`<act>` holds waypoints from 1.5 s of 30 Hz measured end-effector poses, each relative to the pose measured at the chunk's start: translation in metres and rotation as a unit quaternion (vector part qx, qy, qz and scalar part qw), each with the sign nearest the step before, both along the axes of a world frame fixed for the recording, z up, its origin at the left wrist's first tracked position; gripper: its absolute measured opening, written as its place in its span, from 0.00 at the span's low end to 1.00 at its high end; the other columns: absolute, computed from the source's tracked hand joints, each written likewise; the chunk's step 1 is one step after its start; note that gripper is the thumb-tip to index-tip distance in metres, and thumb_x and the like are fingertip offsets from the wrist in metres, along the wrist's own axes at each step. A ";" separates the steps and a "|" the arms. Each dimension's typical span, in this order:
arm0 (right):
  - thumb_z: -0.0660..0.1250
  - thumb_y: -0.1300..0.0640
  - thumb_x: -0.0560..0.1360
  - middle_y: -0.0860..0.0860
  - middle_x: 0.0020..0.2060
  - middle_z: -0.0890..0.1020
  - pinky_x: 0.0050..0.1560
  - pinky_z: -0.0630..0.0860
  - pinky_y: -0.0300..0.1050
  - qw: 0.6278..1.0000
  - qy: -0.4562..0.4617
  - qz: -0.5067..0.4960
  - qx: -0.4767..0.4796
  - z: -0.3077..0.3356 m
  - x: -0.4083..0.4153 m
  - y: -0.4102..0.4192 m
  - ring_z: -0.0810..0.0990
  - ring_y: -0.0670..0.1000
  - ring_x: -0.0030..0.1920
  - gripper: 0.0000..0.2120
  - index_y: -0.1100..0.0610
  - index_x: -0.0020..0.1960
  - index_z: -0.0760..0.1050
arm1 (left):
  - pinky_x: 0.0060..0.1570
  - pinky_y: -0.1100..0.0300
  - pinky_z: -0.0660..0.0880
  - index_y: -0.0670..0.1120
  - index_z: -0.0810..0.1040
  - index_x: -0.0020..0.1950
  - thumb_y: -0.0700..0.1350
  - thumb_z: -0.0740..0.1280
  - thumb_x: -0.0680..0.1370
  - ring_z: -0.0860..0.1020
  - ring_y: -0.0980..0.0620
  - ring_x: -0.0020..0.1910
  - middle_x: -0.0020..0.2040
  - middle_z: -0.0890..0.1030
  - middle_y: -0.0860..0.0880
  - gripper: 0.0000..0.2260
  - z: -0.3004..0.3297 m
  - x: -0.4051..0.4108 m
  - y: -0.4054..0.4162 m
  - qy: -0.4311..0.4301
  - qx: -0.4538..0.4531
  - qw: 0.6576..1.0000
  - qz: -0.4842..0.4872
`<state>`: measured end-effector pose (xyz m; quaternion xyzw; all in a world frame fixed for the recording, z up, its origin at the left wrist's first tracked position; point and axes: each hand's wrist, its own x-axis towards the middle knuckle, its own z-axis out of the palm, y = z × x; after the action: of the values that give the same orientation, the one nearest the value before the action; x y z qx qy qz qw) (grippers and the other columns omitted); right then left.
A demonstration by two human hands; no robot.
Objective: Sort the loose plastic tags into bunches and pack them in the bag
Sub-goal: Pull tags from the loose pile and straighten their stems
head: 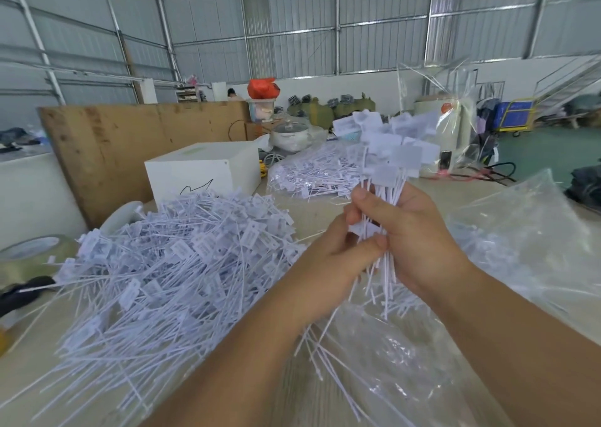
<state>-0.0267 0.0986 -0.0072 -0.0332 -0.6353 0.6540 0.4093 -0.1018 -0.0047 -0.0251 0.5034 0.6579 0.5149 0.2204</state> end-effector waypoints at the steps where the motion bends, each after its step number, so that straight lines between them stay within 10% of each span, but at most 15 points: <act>1: 0.68 0.59 0.76 0.54 0.33 0.80 0.39 0.75 0.48 1.000 0.002 -0.004 -0.001 0.001 0.000 0.000 0.79 0.54 0.36 0.08 0.57 0.38 0.78 | 0.53 0.68 0.74 0.80 0.59 0.54 0.62 0.62 0.75 0.78 0.72 0.47 0.48 0.80 0.69 0.15 0.001 0.000 0.000 -0.005 0.014 1.000 -0.004; 4: 0.68 0.58 0.76 0.55 0.34 0.81 0.39 0.75 0.49 1.000 0.000 -0.003 -0.015 0.003 0.000 0.000 0.78 0.55 0.34 0.10 0.55 0.36 0.79 | 0.40 0.77 0.72 0.76 0.65 0.55 0.50 0.59 0.83 0.78 0.73 0.39 0.39 0.79 0.73 0.16 -0.001 -0.005 0.000 -0.025 0.070 0.997 0.017; 8: 0.69 0.54 0.71 0.53 0.37 0.82 0.44 0.76 0.51 0.999 -0.004 0.005 -0.036 0.002 0.000 0.000 0.79 0.53 0.40 0.06 0.56 0.39 0.81 | 0.44 0.58 0.77 0.61 0.83 0.42 0.44 0.65 0.80 0.78 0.58 0.35 0.35 0.81 0.54 0.14 -0.002 -0.014 0.003 0.027 0.122 0.985 0.121; 12: 0.65 0.56 0.77 0.55 0.38 0.81 0.40 0.78 0.45 0.998 0.000 0.009 -0.070 0.001 -0.001 0.001 0.80 0.52 0.38 0.10 0.64 0.46 0.79 | 0.32 0.73 0.70 0.59 0.83 0.36 0.44 0.68 0.78 0.75 0.64 0.30 0.33 0.81 0.58 0.14 0.003 -0.026 0.000 -0.010 0.163 0.969 0.184; 32: 0.62 0.57 0.80 0.54 0.36 0.78 0.30 0.78 0.43 0.982 0.022 -0.010 -0.189 0.005 0.001 0.008 0.77 0.50 0.32 0.08 0.62 0.50 0.74 | 0.37 0.61 0.74 0.46 0.79 0.40 0.41 0.64 0.79 0.82 0.56 0.34 0.37 0.85 0.48 0.09 0.006 -0.025 0.002 -0.139 0.119 0.958 0.219; 37: 0.62 0.57 0.80 0.53 0.35 0.79 0.31 0.77 0.43 0.984 0.021 -0.016 -0.179 0.005 0.001 0.011 0.76 0.50 0.32 0.08 0.61 0.47 0.75 | 0.50 0.44 0.80 0.44 0.78 0.38 0.39 0.62 0.77 0.81 0.48 0.34 0.33 0.84 0.45 0.09 0.013 -0.033 0.009 -0.272 0.098 0.922 0.256; 45: 0.61 0.56 0.81 0.53 0.35 0.80 0.29 0.76 0.42 0.976 0.057 -0.014 -0.211 0.006 0.002 0.015 0.76 0.49 0.30 0.10 0.59 0.43 0.75 | 0.38 0.52 0.81 0.42 0.77 0.43 0.39 0.60 0.78 0.77 0.52 0.25 0.32 0.83 0.45 0.08 0.017 -0.035 0.002 -0.338 0.153 0.894 0.249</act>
<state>-0.0246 0.1139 -0.0008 -0.0904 -0.4586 0.7681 0.4376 -0.1372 -0.0023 -0.0086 0.1460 0.5604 0.7866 0.2144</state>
